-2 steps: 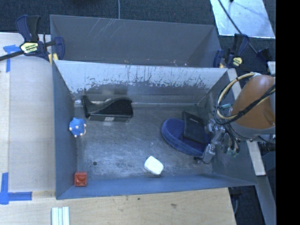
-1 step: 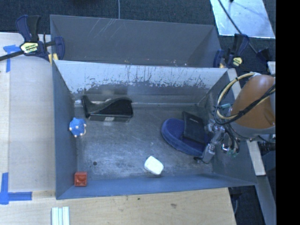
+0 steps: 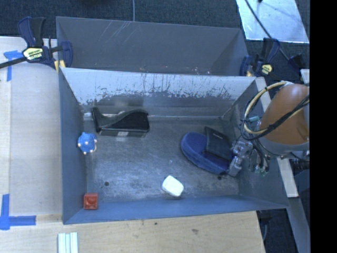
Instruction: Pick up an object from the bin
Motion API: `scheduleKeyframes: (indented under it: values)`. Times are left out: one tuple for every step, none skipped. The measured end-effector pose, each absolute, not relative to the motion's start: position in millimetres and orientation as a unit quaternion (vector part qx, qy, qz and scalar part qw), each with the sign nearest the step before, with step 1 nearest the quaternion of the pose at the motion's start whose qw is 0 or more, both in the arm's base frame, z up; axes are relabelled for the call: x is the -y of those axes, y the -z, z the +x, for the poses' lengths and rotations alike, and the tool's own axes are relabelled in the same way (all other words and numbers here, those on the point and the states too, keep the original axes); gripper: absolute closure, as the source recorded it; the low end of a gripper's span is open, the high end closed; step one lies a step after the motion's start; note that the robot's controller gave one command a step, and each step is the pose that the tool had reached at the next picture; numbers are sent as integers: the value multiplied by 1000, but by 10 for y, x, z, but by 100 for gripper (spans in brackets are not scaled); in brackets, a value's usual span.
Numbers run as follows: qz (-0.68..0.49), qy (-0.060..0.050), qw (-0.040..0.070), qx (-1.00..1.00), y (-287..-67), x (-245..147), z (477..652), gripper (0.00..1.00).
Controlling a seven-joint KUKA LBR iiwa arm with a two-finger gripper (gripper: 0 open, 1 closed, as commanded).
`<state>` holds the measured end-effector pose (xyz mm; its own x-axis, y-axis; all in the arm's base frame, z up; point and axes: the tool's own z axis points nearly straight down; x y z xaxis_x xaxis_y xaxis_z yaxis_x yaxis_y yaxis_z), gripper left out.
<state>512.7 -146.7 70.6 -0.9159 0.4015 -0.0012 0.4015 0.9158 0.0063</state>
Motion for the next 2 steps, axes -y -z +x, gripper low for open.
scheduleKeyframes:
  values:
    - [204, 1, 5, -979, -1330, 1478, 5147, 100]
    - [203, 0, 4, -979, -1770, 1490, 5164, 100]
